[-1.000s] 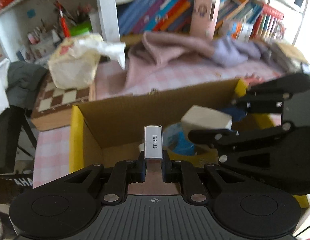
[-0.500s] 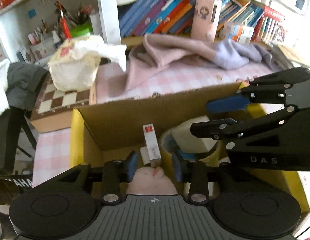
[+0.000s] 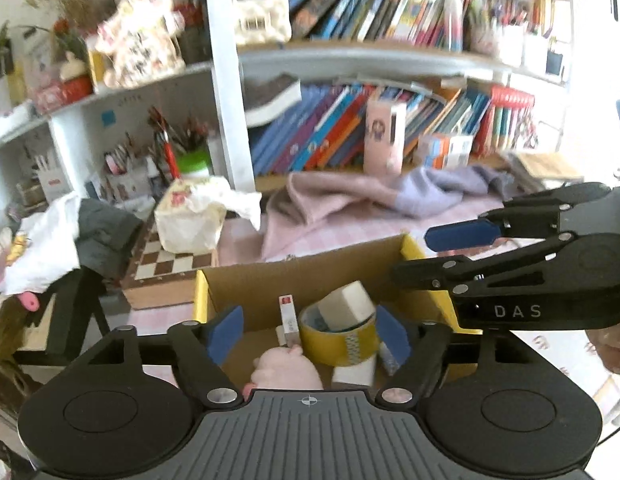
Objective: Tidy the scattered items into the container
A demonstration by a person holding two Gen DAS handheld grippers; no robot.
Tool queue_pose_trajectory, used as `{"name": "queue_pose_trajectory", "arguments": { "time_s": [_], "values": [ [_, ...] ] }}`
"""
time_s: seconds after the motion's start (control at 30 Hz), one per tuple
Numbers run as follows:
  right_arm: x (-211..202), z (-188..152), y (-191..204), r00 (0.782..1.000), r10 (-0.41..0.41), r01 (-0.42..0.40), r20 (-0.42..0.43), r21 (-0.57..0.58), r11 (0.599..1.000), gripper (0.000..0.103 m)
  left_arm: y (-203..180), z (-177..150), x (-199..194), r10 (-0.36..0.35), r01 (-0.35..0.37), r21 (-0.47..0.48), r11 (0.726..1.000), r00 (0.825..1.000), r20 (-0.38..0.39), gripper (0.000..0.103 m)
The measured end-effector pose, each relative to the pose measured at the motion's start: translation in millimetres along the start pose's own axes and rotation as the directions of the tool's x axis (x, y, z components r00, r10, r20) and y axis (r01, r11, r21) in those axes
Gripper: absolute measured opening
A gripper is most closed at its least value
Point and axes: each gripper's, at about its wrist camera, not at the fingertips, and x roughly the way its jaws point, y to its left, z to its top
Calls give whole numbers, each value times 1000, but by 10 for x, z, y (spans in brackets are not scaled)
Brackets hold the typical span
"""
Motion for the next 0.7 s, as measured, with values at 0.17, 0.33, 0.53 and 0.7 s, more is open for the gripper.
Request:
{"name": "queue_pose_trajectory", "arguments": {
  "time_s": [0.17, 0.33, 0.53, 0.7],
  "values": [
    [-528, -189, 159, 996, -45, 46, 74, -1, 999, 45, -171, -172, -459, 19, -20, 4, 1000, 998, 66, 88],
    [-1048, -512, 291, 985, -124, 122, 118, 23, 992, 49, -384, -442, -836, 34, -33, -15, 999, 994, 100, 94],
    [-1555, -1012, 466, 966, -229, 226, 124, 31, 974, 51, -620, -840, -1128, 22, -15, -79, 997, 995, 93, 94],
    [-1886, -1356, 637, 947, -304, 300, 107, 50, 953, 54, -726, -1076, -1283, 10, 1, -147, 989, 997, 72, 94]
  ]
}}
